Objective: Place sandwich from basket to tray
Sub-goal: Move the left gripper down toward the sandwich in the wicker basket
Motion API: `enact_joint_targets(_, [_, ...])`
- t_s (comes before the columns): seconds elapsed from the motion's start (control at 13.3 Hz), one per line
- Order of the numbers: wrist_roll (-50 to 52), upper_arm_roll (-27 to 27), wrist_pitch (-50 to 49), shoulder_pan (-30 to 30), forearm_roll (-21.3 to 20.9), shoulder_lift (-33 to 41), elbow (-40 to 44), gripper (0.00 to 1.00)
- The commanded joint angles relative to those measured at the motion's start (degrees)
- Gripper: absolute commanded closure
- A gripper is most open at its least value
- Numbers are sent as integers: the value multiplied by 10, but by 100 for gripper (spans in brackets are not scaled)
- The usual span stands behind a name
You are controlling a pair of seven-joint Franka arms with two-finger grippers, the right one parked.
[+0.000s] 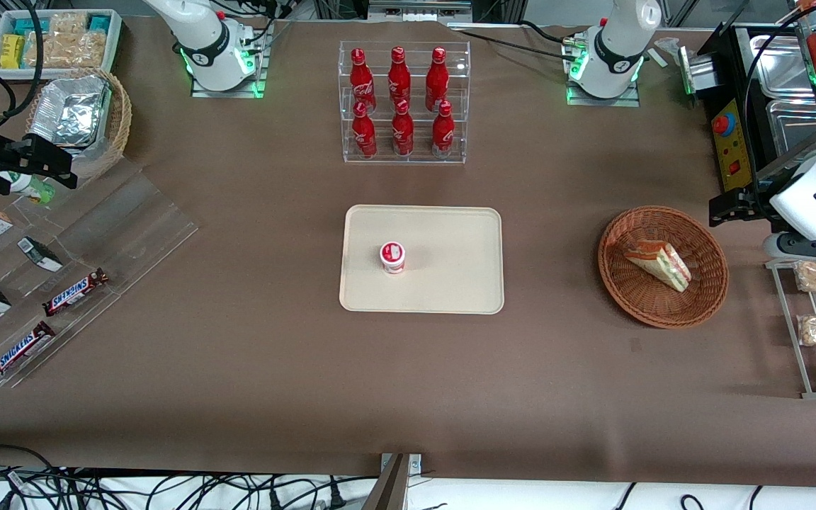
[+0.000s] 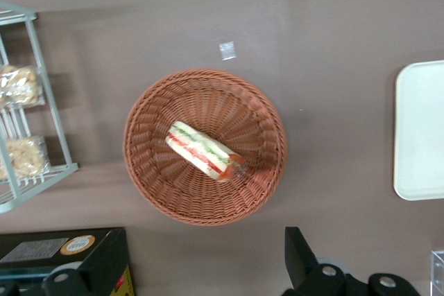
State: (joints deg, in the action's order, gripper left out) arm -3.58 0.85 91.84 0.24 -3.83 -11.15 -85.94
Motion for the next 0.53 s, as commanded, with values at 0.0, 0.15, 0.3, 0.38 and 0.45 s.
enact_joint_targets(0.0, [35,0,-1,21,-7,-2,-15,0])
enact_joint_targets(0.15, [53,0,25,31,-6,-2,-49,0])
enact_joint_targets(0.3, [116,0,74,33,-6,-2,-97,0])
enact_joint_targets(0.38, [151,0,100,33,-6,1,-122,0])
enact_joint_targets(0.45, [182,3,125,33,-6,5,-147,0])
